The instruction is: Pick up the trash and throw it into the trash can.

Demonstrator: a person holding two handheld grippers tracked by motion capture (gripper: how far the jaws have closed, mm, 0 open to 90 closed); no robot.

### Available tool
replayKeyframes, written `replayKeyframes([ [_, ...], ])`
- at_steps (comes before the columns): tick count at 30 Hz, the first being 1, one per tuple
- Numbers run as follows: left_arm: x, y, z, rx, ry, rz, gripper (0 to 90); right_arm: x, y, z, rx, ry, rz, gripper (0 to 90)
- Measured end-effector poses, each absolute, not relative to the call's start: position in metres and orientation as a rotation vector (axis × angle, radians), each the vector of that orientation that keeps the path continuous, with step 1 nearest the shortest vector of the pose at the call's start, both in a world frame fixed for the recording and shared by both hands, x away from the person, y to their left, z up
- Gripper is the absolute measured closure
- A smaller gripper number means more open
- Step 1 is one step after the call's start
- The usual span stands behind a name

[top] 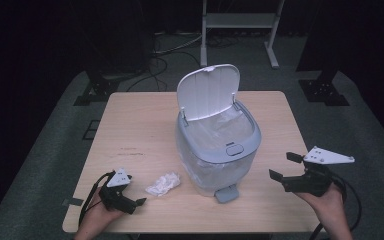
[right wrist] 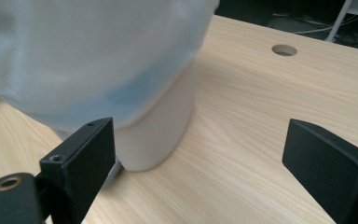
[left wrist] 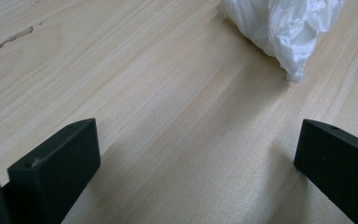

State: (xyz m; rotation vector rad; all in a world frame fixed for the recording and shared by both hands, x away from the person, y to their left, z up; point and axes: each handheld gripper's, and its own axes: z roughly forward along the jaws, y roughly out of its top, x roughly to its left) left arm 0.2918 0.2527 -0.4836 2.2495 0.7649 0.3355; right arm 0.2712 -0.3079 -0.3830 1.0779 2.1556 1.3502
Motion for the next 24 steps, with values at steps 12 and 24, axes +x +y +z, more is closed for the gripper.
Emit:
replayKeyframes([
  [12, 0.291, 0.253, -0.484, 2.246, 0.768, 0.337, 0.0, 0.286, -0.306, -0.429, 1.143, 2.186, 1.175, 1.1],
  [24, 0.291, 0.253, -0.484, 2.246, 0.769, 0.337, 0.0, 0.294, -0.293, -0.457, 1.168, 2.276, 0.998, 0.0],
])
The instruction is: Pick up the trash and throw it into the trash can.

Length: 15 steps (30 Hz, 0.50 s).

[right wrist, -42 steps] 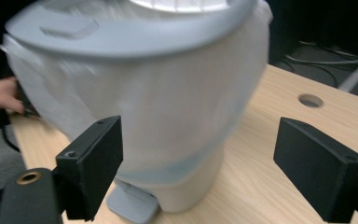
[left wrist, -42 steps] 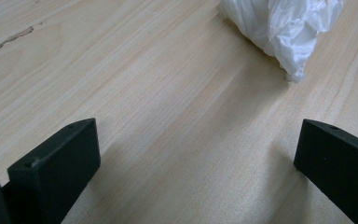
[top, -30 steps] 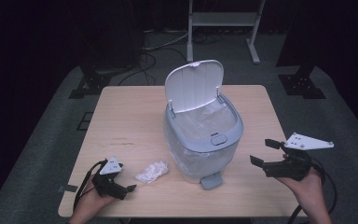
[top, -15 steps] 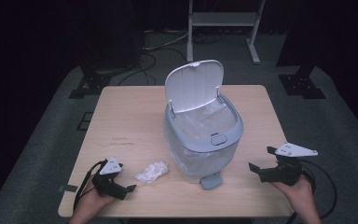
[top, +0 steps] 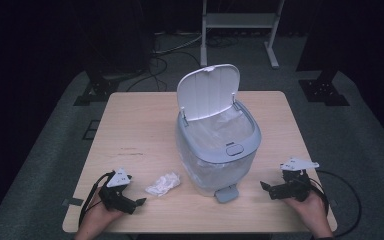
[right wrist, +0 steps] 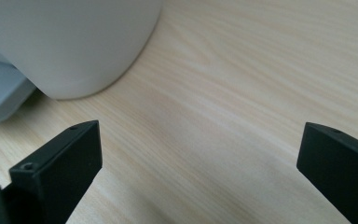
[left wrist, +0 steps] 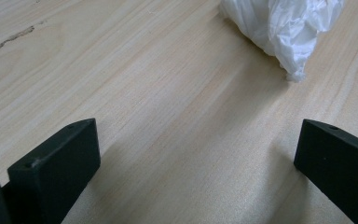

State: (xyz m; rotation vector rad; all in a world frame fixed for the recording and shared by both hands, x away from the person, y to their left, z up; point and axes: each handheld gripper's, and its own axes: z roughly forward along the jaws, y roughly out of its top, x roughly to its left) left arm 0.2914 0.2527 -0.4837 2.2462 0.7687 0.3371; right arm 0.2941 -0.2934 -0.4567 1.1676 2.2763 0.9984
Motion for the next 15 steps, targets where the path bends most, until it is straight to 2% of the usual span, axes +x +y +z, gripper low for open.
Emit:
replayKeyframes([
  [15, 0.291, 0.253, -0.483, 2.253, 0.779, 0.337, 0.0, 0.298, -0.296, -0.476, 1.223, 2.304, 0.922, 0.0],
])
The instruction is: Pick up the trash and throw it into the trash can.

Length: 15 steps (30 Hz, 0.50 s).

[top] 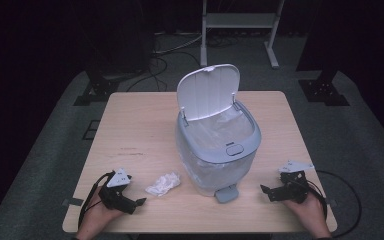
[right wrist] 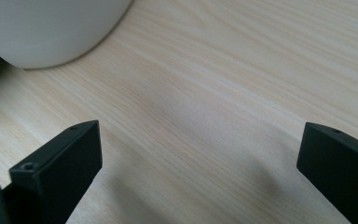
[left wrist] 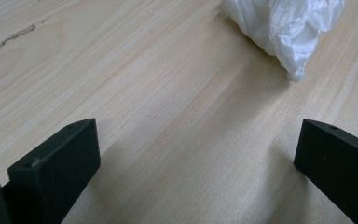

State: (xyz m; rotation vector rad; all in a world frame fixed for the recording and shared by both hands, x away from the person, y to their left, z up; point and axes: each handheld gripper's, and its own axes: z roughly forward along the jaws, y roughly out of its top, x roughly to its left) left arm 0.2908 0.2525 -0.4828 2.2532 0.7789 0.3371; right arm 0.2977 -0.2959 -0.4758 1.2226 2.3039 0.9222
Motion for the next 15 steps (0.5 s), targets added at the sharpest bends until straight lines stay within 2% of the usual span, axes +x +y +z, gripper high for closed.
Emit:
replayKeyframes([
  [15, 0.283, 0.246, -0.461, 2.206, 0.723, 0.315, 0.0, 0.300, -0.305, -0.489, 1.259, 2.284, 0.961, 0.0],
])
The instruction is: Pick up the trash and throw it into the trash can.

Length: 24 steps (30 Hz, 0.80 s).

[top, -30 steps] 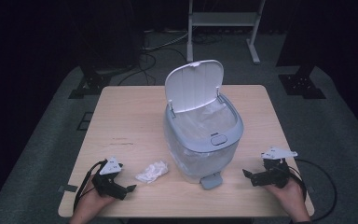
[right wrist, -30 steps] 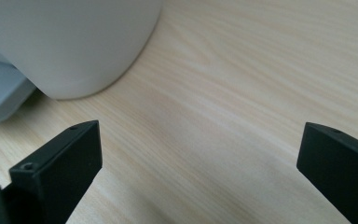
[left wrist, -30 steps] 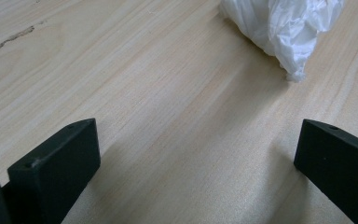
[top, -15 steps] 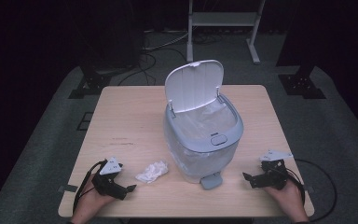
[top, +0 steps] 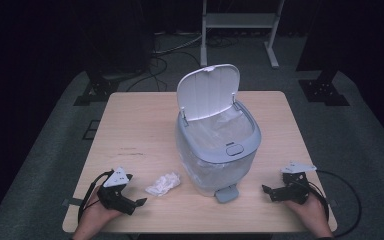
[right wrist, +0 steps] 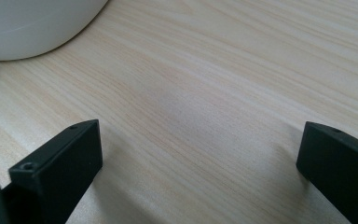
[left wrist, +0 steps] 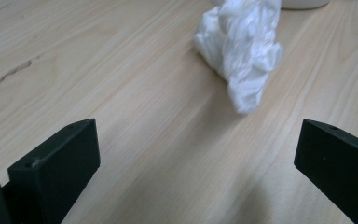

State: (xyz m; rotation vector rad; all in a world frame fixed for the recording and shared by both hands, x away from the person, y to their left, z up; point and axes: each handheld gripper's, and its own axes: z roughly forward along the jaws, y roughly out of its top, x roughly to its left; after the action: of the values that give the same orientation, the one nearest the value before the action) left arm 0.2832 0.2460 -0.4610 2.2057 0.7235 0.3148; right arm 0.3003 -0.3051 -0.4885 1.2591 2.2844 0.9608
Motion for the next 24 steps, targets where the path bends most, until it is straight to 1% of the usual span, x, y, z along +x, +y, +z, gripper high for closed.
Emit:
replayKeyframes([
  [8, 0.284, 0.233, -0.458, 2.202, 0.668, 0.294, 0.0, 0.300, -0.305, -0.488, 1.264, 2.281, 0.959, 0.0],
  [16, 0.291, 0.219, -0.455, 2.153, 0.651, 0.275, 0.0, 0.300, -0.305, -0.489, 1.265, 2.280, 0.959, 0.0],
  [24, 0.300, 0.202, -0.458, 2.174, 0.620, 0.254, 0.0, 0.300, -0.305, -0.488, 1.268, 2.279, 0.958, 0.0],
])
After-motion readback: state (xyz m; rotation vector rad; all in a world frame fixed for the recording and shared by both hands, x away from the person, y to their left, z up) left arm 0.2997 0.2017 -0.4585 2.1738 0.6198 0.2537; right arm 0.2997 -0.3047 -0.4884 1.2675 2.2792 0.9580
